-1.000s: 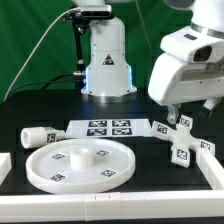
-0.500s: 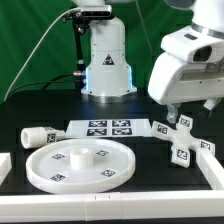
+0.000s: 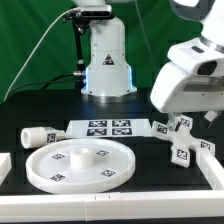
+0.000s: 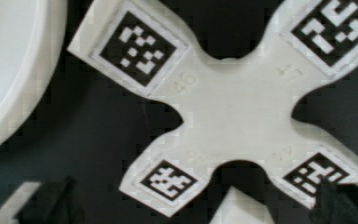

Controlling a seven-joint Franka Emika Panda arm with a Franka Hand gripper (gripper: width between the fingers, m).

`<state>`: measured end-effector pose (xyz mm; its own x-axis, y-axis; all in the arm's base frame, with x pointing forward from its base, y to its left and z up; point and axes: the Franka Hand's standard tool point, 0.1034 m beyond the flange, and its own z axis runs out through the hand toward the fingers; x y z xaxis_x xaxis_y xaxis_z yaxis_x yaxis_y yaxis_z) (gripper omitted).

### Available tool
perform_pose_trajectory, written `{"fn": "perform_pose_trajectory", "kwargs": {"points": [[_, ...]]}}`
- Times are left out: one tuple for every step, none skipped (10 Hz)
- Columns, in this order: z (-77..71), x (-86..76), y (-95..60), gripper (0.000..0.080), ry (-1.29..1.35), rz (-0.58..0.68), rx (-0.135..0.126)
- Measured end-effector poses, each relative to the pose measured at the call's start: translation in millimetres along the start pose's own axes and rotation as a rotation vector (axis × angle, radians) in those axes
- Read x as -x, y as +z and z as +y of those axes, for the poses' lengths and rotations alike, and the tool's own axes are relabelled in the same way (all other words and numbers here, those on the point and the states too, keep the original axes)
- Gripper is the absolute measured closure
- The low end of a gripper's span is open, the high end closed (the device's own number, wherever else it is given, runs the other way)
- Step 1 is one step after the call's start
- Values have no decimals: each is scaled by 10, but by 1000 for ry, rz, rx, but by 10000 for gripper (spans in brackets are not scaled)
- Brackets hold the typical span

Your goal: Assemble round table

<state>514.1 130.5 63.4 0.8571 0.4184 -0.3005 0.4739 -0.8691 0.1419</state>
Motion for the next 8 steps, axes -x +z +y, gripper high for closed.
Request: {"fn": "perform_pose_trajectory", "kwargs": {"points": [[0, 1, 2, 150, -1, 0, 0], [7, 16, 28, 150, -29, -11, -1], [39, 65, 100, 150, -136, -68, -5], [24, 38, 139, 150, -202, -86, -9], [-3, 44, 183, 150, -243, -93, -14], [0, 41, 178, 150, -236, -91, -14], [-1, 41, 181, 150, -237, -91, -14], [-3, 43, 183, 150, -237, -92, -14]]}}
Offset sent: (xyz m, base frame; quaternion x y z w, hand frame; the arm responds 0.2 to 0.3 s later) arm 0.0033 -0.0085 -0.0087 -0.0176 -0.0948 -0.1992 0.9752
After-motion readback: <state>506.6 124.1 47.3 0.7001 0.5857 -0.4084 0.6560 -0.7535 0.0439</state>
